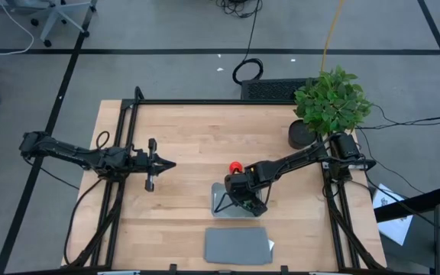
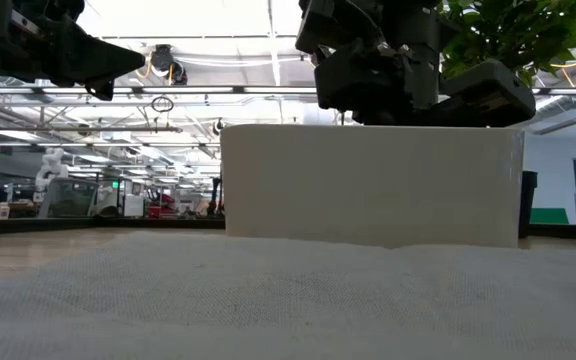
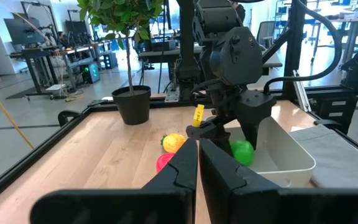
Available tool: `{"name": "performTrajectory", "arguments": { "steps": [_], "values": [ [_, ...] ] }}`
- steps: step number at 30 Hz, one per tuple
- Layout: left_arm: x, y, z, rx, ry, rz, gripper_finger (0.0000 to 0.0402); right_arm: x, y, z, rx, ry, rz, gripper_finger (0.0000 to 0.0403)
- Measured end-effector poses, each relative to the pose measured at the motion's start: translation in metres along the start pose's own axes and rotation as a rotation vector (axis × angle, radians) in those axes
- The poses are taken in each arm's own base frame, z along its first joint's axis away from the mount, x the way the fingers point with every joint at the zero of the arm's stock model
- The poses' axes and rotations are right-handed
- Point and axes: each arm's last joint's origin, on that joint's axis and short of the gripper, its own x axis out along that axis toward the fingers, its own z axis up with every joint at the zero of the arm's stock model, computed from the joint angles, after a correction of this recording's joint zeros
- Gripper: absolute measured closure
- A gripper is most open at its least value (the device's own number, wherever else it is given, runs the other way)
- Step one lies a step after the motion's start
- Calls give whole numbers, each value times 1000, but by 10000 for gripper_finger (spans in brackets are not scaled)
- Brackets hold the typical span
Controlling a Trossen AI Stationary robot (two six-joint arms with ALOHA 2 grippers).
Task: Pick and placing Produce into tupperware
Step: Put the green avocado into the gray bin, then adjust the gray bin on the table
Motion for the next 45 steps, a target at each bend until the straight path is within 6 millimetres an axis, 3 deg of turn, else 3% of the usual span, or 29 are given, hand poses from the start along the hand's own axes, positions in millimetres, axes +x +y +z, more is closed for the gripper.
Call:
{"name": "performTrajectory", "arguments": {
  "steps": [11,18,23,29,39,45],
  "values": [
    [0,0,0,0,0,0,380,-7,2,0,15,2,-24,99],
    [0,0,0,0,0,0,380,-37,9,4,2,-85,-58,99],
    [0,0,0,0,0,0,380,-63,11,4,-13,-126,-194,110],
    [0,0,0,1,2,0,380,-80,12,5,-28,-173,-265,176],
    [0,0,0,1,4,0,380,-71,5,-5,-67,-131,-270,388],
    [0,0,-1,2,9,-1,380,-58,-5,-19,-13,-115,-296,397]
  ]
}}
